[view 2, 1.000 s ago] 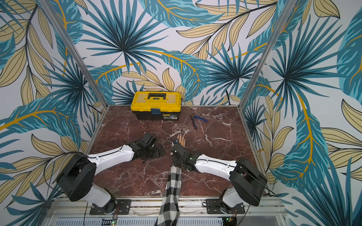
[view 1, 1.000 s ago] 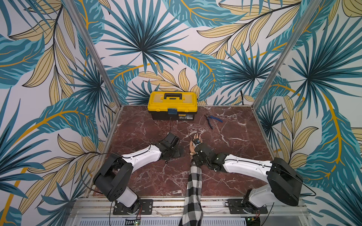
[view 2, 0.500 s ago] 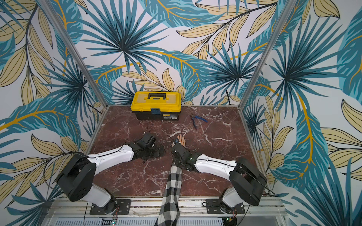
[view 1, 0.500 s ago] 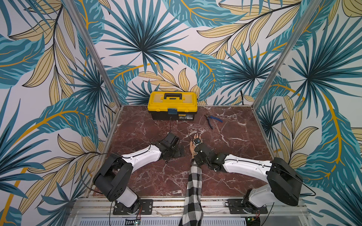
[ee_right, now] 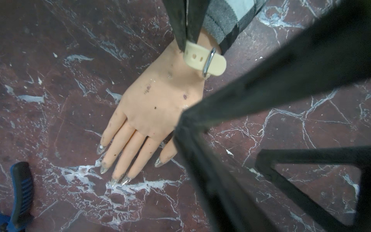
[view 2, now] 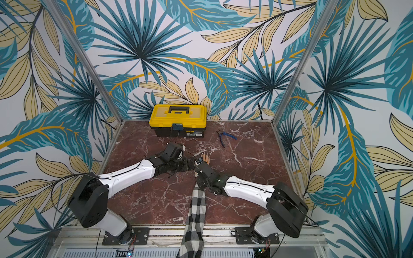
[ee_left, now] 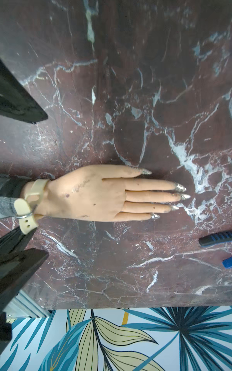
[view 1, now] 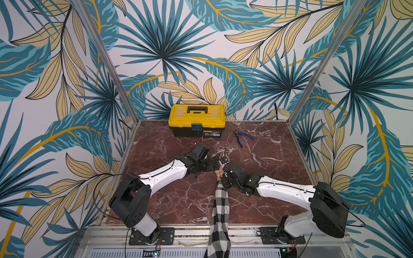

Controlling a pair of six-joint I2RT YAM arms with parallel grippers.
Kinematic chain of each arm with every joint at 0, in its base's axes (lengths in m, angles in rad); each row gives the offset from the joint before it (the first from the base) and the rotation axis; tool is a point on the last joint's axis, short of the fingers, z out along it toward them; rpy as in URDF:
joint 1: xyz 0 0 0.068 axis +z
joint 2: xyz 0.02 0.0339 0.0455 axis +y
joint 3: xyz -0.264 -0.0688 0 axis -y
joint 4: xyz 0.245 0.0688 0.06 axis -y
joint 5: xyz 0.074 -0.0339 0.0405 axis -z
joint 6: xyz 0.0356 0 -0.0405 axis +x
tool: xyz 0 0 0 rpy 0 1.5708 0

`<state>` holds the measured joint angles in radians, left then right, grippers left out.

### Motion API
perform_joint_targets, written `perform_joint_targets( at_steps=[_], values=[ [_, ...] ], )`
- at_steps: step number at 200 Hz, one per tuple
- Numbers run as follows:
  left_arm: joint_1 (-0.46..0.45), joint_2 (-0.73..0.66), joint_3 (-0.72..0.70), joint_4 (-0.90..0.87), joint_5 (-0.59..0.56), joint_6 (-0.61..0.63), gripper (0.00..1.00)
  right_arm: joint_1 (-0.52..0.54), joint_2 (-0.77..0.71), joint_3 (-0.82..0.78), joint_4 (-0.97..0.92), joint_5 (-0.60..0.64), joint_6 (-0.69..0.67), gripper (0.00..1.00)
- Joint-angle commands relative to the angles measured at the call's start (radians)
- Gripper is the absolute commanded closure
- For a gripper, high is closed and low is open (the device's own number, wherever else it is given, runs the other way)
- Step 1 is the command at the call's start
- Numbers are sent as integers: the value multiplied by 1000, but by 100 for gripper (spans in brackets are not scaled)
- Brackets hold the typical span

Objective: Take off the watch
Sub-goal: Take off the watch from the hand.

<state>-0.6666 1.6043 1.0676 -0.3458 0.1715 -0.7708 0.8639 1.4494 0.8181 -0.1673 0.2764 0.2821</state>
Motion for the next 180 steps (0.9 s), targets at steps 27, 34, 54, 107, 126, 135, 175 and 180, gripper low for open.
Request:
perform_joint_targets(
  at_steps=[27, 34, 54, 107, 126, 135, 175, 180],
  values=[
    [-34, 69, -16, 27, -3, -8, 0, 6, -52, 31, 17, 33, 5, 100],
    [-34, 68, -26, 31, -7, -8, 0, 5, -59, 30, 14, 37, 9, 100],
    [-34, 65, -52, 32, -16, -9, 1, 4, -75, 26, 12, 40, 13, 100],
    [-22, 40, -109, 31, -30, -9, 1, -14, -82, 31, -18, 56, 26, 100],
    [-10, 18, -129, 33, -37, -9, 0, -24, -97, 33, -36, 73, 40, 100],
    [-3, 3, -140, 31, -41, -8, 0, -31, -110, 33, -41, 77, 45, 100],
    [43, -59, -175, 30, -41, 1, 1, -91, -168, 65, -135, 88, 79, 100],
    [48, -65, -178, 30, -40, 2, 1, -97, -175, 70, -145, 89, 82, 100]
  ],
)
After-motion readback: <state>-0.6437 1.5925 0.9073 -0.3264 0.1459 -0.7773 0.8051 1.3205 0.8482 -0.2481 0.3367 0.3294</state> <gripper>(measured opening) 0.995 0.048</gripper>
